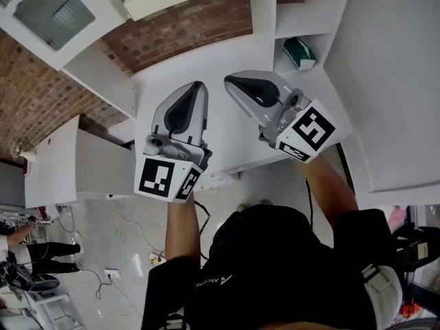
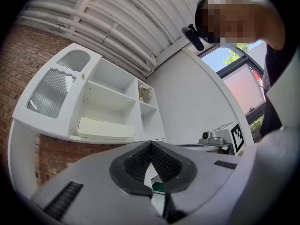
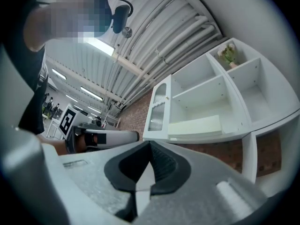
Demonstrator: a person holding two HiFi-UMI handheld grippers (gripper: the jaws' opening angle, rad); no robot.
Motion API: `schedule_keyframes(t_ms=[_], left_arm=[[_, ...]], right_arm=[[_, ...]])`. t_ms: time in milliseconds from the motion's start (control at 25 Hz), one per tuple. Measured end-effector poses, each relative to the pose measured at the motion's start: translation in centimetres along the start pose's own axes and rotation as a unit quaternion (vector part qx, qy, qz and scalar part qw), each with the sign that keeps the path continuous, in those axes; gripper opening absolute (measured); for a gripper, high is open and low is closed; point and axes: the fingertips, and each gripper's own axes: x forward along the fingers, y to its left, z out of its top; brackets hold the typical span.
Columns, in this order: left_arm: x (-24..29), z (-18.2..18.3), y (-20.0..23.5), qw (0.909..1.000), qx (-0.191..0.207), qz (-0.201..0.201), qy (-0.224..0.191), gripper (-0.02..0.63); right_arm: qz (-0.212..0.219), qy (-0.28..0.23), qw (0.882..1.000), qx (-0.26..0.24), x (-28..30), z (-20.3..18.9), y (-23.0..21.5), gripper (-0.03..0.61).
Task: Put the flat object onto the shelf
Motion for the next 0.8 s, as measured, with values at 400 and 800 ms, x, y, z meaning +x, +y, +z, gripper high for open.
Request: schedule_keyframes(t_ms=[400,800], left_arm=[[0.24,-0.44,-0.09,1.0,-0.002,-0.003,0.006,-0.002],[-0.1,-0.24,0.23,1.0,-0.004,-0.003,0.003,-0.002]], right_arm=[[0.002,0.0,1.0,-0.002,-0.18,-0.01,-0.11,0.0],[-0.002,0.001,1.0,-0.007,-0.22,0.38,-0.11,0.0]])
